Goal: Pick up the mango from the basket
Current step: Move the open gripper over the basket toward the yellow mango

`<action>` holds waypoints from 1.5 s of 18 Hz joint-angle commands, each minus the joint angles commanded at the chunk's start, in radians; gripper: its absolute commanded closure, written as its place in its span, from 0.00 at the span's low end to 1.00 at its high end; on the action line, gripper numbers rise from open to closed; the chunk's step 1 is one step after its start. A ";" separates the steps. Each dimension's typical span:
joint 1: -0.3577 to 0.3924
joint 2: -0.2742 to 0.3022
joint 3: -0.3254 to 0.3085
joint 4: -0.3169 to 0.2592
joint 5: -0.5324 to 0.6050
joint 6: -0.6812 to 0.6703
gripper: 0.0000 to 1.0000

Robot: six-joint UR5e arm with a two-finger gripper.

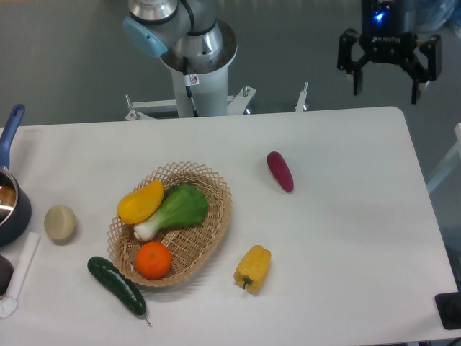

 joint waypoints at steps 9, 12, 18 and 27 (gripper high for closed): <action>-0.015 0.032 -0.066 0.000 -0.009 0.000 0.00; -0.020 0.083 -0.147 0.024 -0.060 -0.017 0.00; -0.103 0.129 -0.232 0.025 -0.109 -0.211 0.00; -0.363 0.092 -0.328 0.044 -0.124 -0.500 0.00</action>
